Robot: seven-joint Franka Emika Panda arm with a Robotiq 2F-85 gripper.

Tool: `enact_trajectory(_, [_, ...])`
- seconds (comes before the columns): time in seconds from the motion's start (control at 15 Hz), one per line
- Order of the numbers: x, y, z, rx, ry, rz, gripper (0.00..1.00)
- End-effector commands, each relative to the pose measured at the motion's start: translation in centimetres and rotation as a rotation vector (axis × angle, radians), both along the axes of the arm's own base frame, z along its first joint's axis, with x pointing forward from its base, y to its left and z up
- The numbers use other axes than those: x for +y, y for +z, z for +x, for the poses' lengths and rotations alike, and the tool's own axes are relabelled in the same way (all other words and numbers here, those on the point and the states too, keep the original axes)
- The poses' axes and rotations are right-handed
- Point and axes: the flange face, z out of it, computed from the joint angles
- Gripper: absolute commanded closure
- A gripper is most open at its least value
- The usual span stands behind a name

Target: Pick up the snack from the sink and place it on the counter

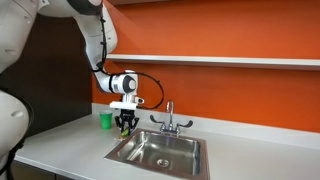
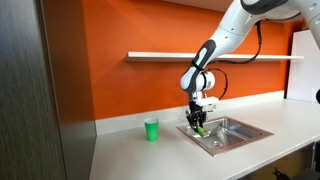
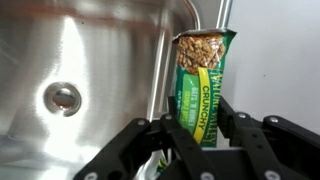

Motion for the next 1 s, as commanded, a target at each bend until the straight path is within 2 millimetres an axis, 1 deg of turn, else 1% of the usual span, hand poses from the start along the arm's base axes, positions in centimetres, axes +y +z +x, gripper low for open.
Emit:
enact_trajectory(0.0, [1.7, -0.4, 0.5, 0.05, 0.121, 0.001, 0.84])
enact_trajectory(0.53, [4.5, -3.4, 1.0, 0.121, 0.303, 0.027, 0.84])
enact_trajectory(0.93, [6.1, -4.7, 1.3, 0.159, 0.394, 0.037, 0.84])
